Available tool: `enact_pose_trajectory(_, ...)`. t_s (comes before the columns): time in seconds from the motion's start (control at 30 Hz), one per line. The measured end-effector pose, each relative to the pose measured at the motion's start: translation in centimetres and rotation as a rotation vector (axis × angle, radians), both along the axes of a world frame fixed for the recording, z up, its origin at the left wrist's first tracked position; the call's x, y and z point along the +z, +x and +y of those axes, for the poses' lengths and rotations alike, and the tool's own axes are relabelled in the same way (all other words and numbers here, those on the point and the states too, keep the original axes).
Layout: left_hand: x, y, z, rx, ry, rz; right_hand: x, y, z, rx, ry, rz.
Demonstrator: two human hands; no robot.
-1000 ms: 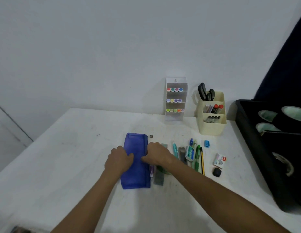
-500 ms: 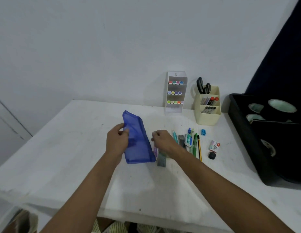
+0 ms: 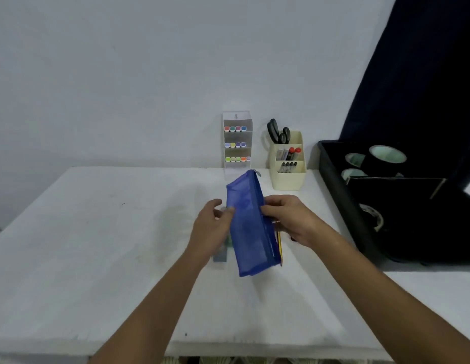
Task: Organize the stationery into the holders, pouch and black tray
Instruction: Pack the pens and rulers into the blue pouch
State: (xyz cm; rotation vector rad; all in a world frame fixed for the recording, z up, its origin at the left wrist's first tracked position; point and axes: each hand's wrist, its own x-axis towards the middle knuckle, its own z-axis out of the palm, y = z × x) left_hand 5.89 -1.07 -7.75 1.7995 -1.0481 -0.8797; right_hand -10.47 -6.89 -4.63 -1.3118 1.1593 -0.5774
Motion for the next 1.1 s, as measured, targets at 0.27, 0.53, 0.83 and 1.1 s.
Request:
enact_pose_trajectory(0.27,1.6,-9.4,-5.5,-0.327,0.107,0.233,2.8,-8.5,-2.6,0.013,-0.178,0.135)
enact_pose_trajectory(0.53,-4.0,-13.2,-10.4,-0.483,-0.044,-0.849,1.2,-13.6,-6.0,-0.140,-0.548,0.551)
enact_pose_trajectory(0.83,-6.7,-12.5,-12.5,-0.551,0.283,-1.183,-0.2,-12.9,-8.6,0.137,-0.561,0.682)
enact_pose_trajectory(1.1,-7.3,-8.3,-10.0,-0.359,0.328,-1.081,-0.5,-10.1,-10.3,0.281,-0.508,0.611)
